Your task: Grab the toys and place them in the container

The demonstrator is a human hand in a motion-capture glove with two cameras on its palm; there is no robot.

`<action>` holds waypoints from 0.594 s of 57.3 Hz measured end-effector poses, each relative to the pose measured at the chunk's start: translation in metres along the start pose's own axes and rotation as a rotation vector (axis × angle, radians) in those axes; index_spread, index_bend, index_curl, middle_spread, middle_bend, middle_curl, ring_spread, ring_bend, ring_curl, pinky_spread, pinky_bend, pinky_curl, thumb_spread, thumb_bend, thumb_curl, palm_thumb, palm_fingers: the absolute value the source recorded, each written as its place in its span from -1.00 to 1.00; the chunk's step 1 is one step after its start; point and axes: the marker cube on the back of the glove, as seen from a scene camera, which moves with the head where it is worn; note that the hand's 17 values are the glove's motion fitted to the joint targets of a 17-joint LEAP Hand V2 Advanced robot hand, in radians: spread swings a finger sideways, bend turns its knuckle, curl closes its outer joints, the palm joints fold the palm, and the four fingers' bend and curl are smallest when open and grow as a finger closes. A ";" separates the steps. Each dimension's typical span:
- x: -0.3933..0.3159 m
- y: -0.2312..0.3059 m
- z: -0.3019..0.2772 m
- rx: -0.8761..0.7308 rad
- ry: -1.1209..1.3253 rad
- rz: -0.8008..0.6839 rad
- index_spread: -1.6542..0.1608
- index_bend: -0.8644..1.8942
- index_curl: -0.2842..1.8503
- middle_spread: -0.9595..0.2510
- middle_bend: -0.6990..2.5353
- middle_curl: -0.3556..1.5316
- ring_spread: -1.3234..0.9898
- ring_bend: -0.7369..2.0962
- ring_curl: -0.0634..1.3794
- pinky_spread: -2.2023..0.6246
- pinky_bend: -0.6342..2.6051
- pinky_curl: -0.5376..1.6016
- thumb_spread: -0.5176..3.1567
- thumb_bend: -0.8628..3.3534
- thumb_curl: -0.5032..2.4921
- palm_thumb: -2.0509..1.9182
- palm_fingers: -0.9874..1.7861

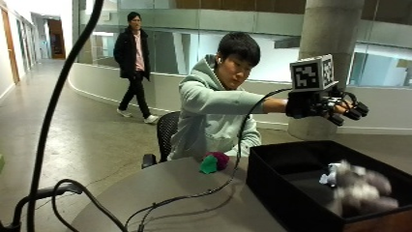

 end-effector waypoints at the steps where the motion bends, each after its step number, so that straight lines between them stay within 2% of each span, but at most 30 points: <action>1: -0.002 -0.001 0.002 -0.003 -0.001 -0.006 0.49 -0.18 -0.08 0.41 -0.28 -0.07 0.05 -0.08 -0.38 0.50 0.03 -0.05 -0.12 -0.61 -0.18 0.09 -0.46; 17: -0.007 0.026 -0.009 -0.034 0.033 -0.071 0.51 -0.25 -0.19 0.49 -0.39 -0.16 0.09 -0.24 -0.51 0.57 -0.10 -0.13 -0.04 -0.60 -0.31 0.08 -0.34; 30: 0.040 0.111 -0.037 -0.093 0.164 -0.166 0.51 -0.24 -0.23 0.50 -0.41 -0.17 0.08 -0.26 -0.52 0.58 -0.16 -0.17 -0.02 -0.60 -0.37 0.09 -0.29; 34: 0.048 0.157 -0.043 -0.163 0.136 -0.307 0.51 -0.24 -0.24 0.50 -0.42 -0.17 0.08 -0.27 -0.52 0.58 -0.16 -0.17 -0.01 -0.60 -0.38 0.09 -0.29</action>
